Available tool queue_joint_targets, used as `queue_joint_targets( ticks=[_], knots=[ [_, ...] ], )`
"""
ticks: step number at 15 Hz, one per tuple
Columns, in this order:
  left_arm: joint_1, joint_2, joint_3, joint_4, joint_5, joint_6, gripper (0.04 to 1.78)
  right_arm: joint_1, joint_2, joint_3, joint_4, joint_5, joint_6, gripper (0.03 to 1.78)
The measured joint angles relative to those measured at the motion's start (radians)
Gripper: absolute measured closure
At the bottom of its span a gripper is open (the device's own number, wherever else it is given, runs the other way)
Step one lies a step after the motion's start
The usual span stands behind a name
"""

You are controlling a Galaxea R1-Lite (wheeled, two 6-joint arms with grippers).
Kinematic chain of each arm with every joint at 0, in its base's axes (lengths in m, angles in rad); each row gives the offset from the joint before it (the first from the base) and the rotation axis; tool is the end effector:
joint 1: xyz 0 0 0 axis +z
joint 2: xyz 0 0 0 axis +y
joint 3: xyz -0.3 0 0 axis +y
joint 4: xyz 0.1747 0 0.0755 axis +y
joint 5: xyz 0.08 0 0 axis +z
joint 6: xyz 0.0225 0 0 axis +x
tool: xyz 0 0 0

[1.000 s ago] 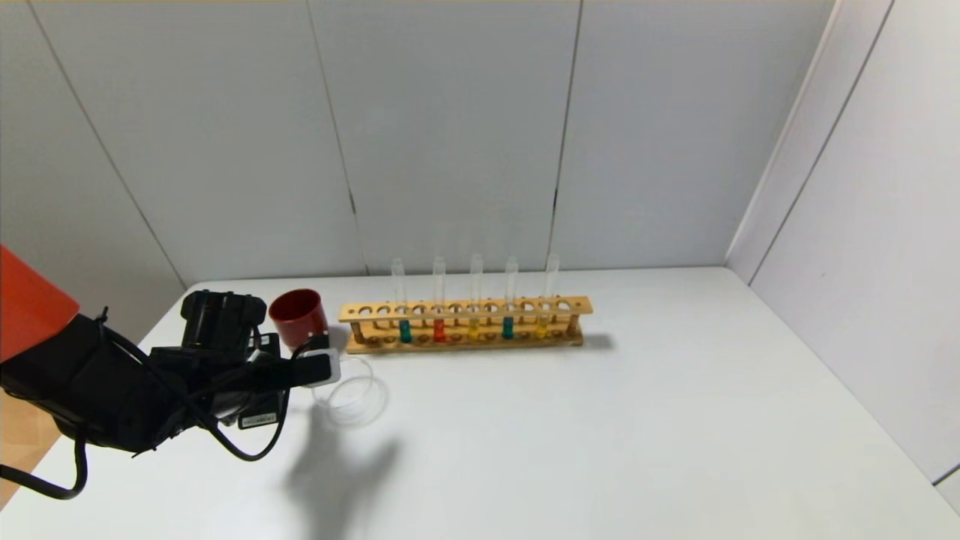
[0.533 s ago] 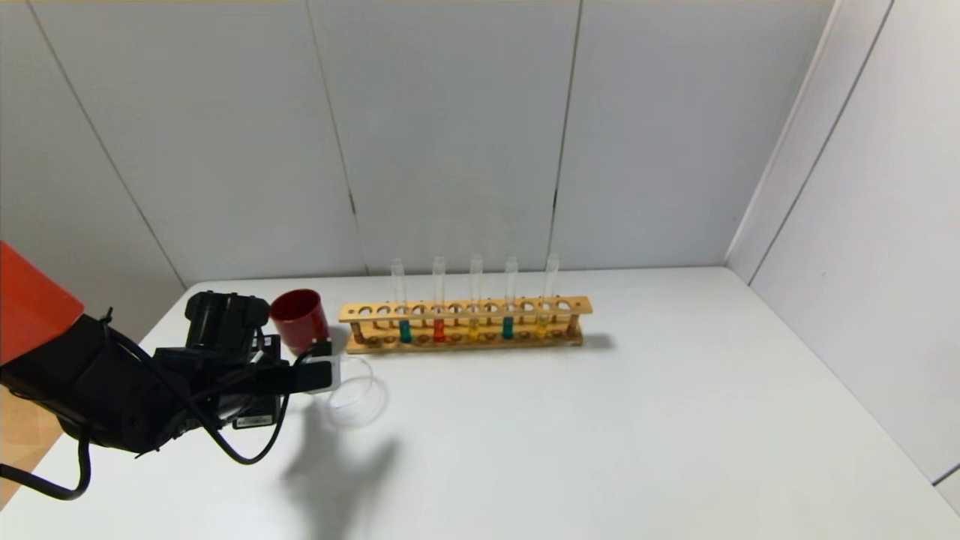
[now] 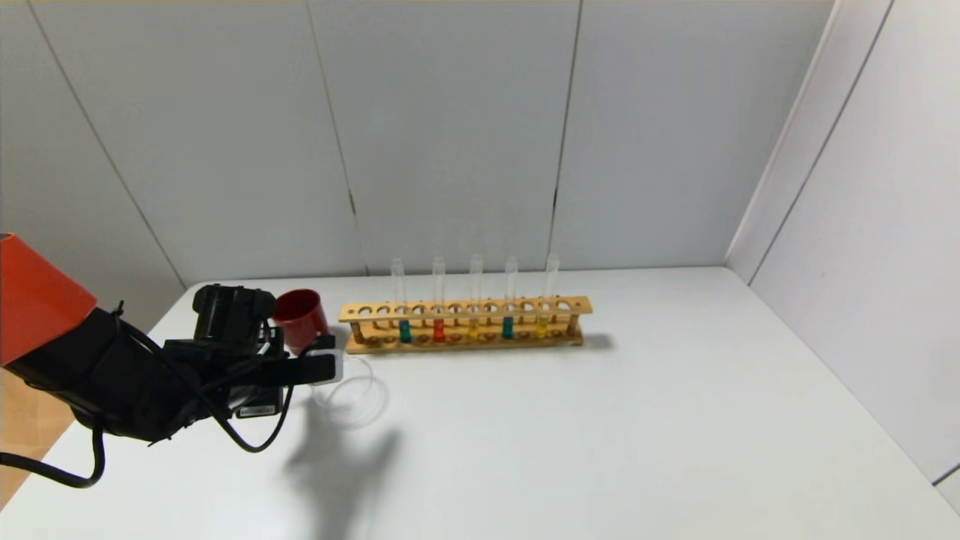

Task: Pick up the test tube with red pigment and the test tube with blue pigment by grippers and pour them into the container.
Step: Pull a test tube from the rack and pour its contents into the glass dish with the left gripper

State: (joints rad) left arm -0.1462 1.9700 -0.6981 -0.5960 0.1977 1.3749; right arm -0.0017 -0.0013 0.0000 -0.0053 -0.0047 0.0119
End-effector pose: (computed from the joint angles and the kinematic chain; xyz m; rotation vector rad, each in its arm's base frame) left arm 0.3171 -0.0422 0.0678 1.4348 0.5984 -0.4211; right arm -0.0229 -0.0001 0.0760 0.0119 -0.0066 -0.0064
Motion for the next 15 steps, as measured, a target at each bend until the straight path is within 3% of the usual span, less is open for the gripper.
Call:
queue_joint_targets(
  ticks=[15],
  knots=[
    [-0.047,0.008,-0.008,0.000,0.076,0.067,1.51,0.000,0.000,0.000,0.000,0.000,0.000,0.06]
  ],
)
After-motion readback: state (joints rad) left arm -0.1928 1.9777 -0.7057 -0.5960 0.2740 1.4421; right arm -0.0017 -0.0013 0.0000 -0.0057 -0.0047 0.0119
